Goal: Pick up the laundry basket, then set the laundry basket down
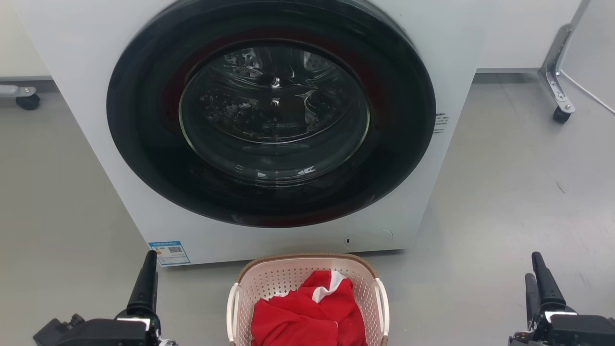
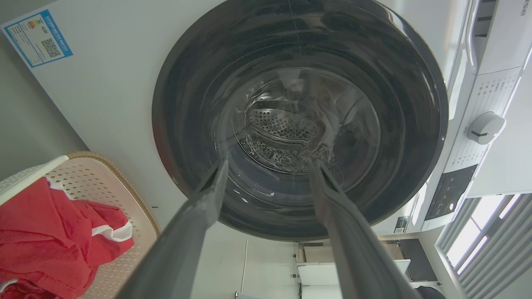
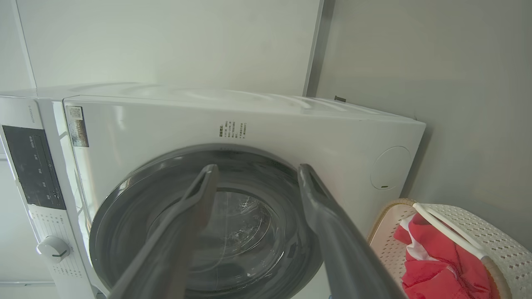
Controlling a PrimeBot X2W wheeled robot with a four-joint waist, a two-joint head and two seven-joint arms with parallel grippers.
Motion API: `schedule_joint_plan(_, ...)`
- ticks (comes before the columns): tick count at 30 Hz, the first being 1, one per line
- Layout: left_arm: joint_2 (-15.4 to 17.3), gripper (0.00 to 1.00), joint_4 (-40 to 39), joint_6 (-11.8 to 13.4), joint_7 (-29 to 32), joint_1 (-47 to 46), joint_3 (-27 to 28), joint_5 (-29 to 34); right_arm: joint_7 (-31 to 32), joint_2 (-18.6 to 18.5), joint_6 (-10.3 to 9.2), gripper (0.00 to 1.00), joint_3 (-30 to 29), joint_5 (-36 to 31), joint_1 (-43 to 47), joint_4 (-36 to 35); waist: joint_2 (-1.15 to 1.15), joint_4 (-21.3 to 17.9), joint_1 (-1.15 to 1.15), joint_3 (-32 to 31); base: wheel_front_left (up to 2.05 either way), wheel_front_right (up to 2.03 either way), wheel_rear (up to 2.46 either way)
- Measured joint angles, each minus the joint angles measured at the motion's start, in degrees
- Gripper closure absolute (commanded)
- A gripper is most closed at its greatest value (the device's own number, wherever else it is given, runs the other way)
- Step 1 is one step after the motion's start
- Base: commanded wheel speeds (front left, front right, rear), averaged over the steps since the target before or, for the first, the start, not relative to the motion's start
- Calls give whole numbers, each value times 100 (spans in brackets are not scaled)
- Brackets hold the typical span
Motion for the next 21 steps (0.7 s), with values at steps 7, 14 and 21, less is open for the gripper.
schedule_joint_plan(7, 133, 0, -81, 0, -197, -116, -220, 644, -212, -137, -5, 0, 181, -581, -85, -42, 0, 7, 0, 2, 0, 0, 0)
schedule_joint_plan(14, 272, 0, -164, 63, -341, -174, -430, 1347, -371, -270, -116, 0, 376, -1233, -132, -71, 0, 15, 0, 4, 0, 0, 0)
schedule_joint_plan(21, 376, 0, -265, 244, -495, -241, -620, 2083, -531, -400, -249, 0, 591, -1927, -205, -123, 0, 19, 0, 1, 0, 0, 0)
